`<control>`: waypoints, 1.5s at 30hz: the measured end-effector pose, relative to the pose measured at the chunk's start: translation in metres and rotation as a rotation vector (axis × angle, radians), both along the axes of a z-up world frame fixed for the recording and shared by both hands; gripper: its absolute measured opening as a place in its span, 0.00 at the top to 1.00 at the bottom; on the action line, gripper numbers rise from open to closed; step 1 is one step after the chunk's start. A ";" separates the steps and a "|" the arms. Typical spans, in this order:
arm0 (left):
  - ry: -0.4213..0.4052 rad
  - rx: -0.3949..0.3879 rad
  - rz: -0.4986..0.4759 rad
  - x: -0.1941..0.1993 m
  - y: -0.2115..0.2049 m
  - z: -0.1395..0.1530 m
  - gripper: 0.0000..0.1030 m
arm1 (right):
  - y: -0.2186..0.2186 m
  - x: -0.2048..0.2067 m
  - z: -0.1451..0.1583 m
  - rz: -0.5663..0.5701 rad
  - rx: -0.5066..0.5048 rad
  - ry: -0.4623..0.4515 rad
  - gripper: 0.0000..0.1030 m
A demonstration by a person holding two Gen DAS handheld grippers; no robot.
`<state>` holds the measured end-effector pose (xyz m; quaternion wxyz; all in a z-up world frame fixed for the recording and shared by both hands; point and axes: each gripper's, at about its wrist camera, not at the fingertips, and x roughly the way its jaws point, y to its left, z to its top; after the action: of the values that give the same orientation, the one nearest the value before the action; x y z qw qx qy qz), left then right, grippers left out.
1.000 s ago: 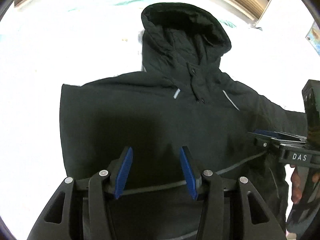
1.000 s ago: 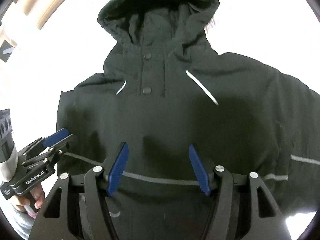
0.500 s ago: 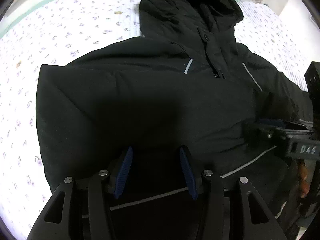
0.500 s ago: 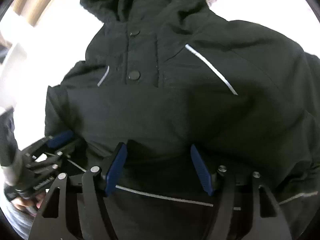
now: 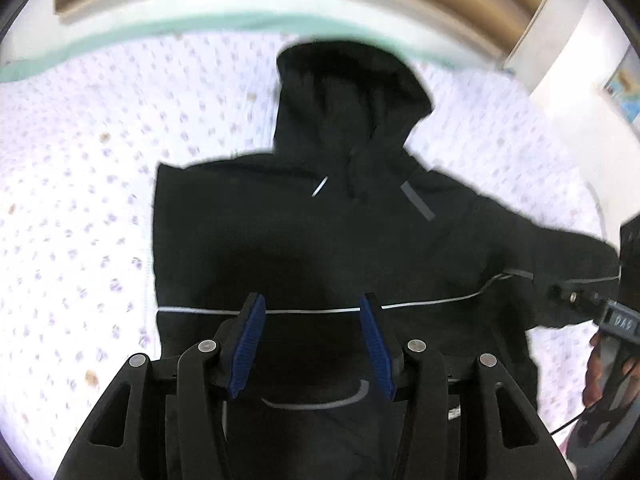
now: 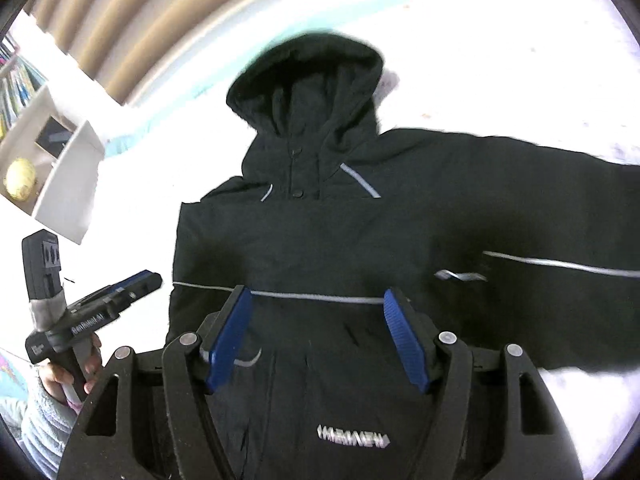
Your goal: Fold large clothes
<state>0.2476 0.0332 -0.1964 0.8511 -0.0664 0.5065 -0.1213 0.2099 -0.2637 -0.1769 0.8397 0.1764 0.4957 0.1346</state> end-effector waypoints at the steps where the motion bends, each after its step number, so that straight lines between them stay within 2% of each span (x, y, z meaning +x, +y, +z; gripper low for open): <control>1: -0.018 -0.004 0.014 -0.007 -0.001 0.011 0.51 | -0.009 -0.010 0.008 -0.008 0.002 -0.012 0.31; 5: -0.059 0.001 0.064 -0.036 -0.006 0.043 0.51 | -0.047 -0.055 0.039 -0.062 0.000 -0.081 0.31; 7: -0.073 -0.023 0.077 -0.052 -0.007 0.054 0.51 | -0.070 -0.080 0.051 -0.108 0.001 -0.121 0.31; 9: -0.080 -0.050 0.081 -0.065 -0.010 0.057 0.51 | -0.093 -0.099 0.062 -0.150 -0.007 -0.147 0.31; 12: -0.057 -0.101 0.080 -0.085 -0.011 0.054 0.51 | -0.141 -0.129 0.077 -0.235 -0.074 -0.192 0.31; 16: -0.019 -0.036 0.109 -0.114 -0.006 0.040 0.51 | -0.217 -0.157 0.082 -0.389 -0.136 -0.191 0.31; 21: 0.020 -0.034 0.182 -0.131 0.012 0.028 0.51 | -0.315 -0.183 0.059 -0.671 -0.201 -0.141 0.30; 25: 0.052 0.008 0.232 -0.138 0.025 0.024 0.51 | -0.375 -0.195 0.030 -0.812 -0.109 -0.106 0.30; 31: 0.088 0.041 0.236 -0.140 0.028 0.021 0.51 | -0.429 -0.197 -0.007 -0.916 0.103 -0.152 0.29; 34: 0.092 0.036 0.248 -0.138 0.029 0.020 0.51 | -0.438 -0.190 -0.011 -0.931 0.138 -0.185 0.29; 38: 0.102 0.020 0.261 -0.134 0.028 0.018 0.51 | -0.443 -0.174 -0.010 -0.910 0.129 -0.194 0.29; 39: 0.101 0.025 0.257 -0.132 0.027 0.018 0.51 | -0.443 -0.171 -0.009 -0.906 0.123 -0.187 0.32; 41: 0.096 0.030 0.248 -0.131 0.024 0.019 0.51 | -0.444 -0.159 -0.012 -0.911 0.090 -0.137 0.57; 42: 0.094 0.029 0.243 -0.130 0.022 0.020 0.51 | -0.441 -0.154 -0.011 -0.928 0.047 -0.094 0.61; 43: 0.093 0.026 0.241 -0.130 0.022 0.019 0.51 | -0.438 -0.151 -0.009 -0.929 0.016 -0.079 0.71; 44: 0.095 0.022 0.243 -0.129 0.022 0.019 0.51 | -0.430 -0.147 -0.003 -0.916 -0.033 -0.074 0.77; 45: 0.098 0.021 0.246 -0.128 0.023 0.018 0.51 | -0.421 -0.143 0.004 -0.895 -0.082 -0.082 0.79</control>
<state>0.1195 0.0558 -0.1787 0.8344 -0.1250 0.5368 -0.0072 0.0668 -0.6849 -0.1731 0.8405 0.3344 0.3417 -0.2548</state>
